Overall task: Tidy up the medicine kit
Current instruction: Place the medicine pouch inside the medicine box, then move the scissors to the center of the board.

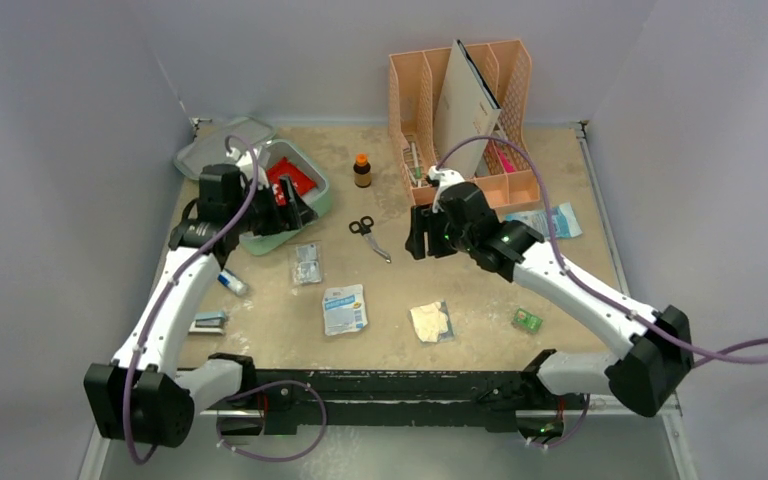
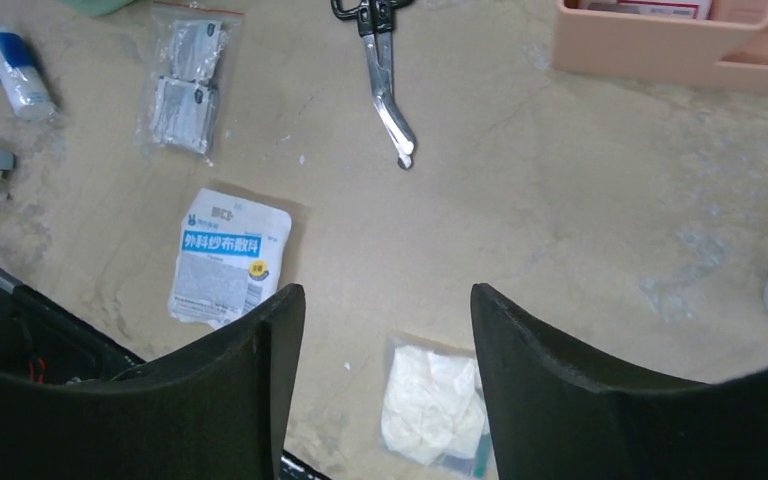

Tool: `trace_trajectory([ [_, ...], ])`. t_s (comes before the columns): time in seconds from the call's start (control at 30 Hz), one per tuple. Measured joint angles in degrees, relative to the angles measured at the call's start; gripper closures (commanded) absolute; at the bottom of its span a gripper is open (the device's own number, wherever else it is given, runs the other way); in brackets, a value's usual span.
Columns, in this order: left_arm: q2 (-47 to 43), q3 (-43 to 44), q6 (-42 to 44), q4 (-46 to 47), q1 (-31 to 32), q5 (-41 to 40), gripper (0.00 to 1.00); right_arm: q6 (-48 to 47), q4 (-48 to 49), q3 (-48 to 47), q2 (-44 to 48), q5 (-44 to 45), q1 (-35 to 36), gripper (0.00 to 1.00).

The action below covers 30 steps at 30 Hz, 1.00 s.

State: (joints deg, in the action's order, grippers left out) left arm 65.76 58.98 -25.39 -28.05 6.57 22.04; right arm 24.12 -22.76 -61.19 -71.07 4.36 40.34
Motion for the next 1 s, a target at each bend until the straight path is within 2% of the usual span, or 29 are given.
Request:
trace_trajectory([
  [0.1, -4.0, -3.8, 0.6, -1.9, 0.0, 0.3, 0.13, -0.1, 2.8, -0.5, -5.0, -1.9, 0.0, 0.45],
  [0.27, -8.4, -7.3, 1.9, -6.0, 0.0, -2.4, 0.13, -0.3, 5.6, -4.7, -15.6, -5.2, 0.1, 0.57],
  [0.43, -13.7, -11.2, 3.1, -8.3, 0.0, -2.1, 0.14, -1.3, 6.9, -12.5, -26.0, -5.3, 1.1, 0.61],
  [0.7, -18.5, -12.1, 4.7, -8.9, 0.0, -0.7, 0.15, -4.4, 6.2, -25.5, -39.7, -3.5, 2.2, 0.59],
  [1.0, -20.8, -12.1, 5.6, -9.9, 0.0, -2.7, 0.15, -6.2, 4.7, -27.7, -46.8, -2.1, 2.4, 0.60],
])
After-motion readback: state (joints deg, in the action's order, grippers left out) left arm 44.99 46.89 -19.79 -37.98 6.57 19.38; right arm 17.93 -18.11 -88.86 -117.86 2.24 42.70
